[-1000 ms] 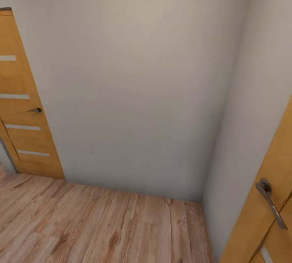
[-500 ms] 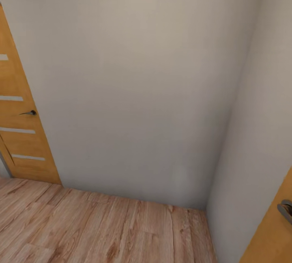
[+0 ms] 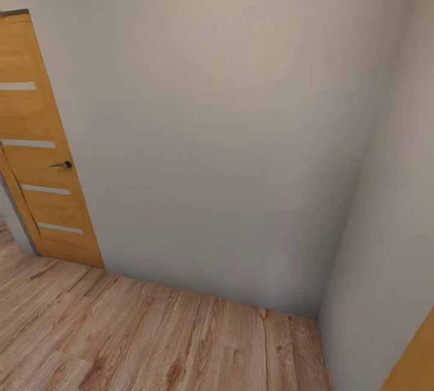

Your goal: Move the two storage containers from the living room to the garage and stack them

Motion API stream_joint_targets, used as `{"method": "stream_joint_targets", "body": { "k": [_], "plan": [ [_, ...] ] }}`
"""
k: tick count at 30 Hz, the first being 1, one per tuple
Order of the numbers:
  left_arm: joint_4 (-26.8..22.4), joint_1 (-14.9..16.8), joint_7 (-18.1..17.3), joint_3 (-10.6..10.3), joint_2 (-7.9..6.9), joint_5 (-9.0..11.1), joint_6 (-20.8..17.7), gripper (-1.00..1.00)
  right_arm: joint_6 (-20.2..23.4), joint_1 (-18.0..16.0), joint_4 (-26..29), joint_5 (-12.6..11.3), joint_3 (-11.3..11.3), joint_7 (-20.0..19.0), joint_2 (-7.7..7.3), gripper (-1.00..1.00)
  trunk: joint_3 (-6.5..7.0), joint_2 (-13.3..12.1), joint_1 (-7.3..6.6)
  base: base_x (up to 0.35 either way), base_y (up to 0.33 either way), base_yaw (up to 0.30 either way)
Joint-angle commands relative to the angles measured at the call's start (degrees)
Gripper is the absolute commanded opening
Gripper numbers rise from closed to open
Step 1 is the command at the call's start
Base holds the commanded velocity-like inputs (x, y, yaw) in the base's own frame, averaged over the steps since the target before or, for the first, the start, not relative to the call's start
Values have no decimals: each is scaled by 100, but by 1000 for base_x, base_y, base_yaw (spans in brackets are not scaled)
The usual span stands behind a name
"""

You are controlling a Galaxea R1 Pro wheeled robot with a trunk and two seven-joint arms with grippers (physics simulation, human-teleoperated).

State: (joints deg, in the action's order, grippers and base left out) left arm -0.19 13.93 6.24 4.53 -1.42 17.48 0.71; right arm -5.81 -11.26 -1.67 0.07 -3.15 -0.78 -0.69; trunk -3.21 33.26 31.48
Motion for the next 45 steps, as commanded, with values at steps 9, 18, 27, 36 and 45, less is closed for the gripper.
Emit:
{"method": "stream_joint_targets", "body": {
  "k": [9, 18, 27, 36, 45],
  "plan": [
    [1, 6, 9, 39, 1, 1, 8, 100, -34, -12, -18, 2, -29, -7, -2, 100, -11, 10, 2, 0, 0, 265],
    [1, 5, 9, 47, -4, 6, 8, 100, -35, -11, -18, 2, -30, -8, -3, 100, -11, 10, 2, 129, 0, 266],
    [1, 5, 9, 48, -2, 4, 8, 100, -37, -8, -18, 2, -29, -7, -3, 100, -11, 10, 2, 290, 0, 232],
    [1, 5, 9, 48, -3, 9, 8, 100, -42, -9, -18, 2, -30, -5, -3, 100, -11, 10, 2, 259, 0, 222],
    [1, 5, 9, 48, -6, 8, 8, 100, -43, -11, -18, 2, -31, -7, -1, 100, -11, 10, 2, 227, 0, 221]
  ]
}}
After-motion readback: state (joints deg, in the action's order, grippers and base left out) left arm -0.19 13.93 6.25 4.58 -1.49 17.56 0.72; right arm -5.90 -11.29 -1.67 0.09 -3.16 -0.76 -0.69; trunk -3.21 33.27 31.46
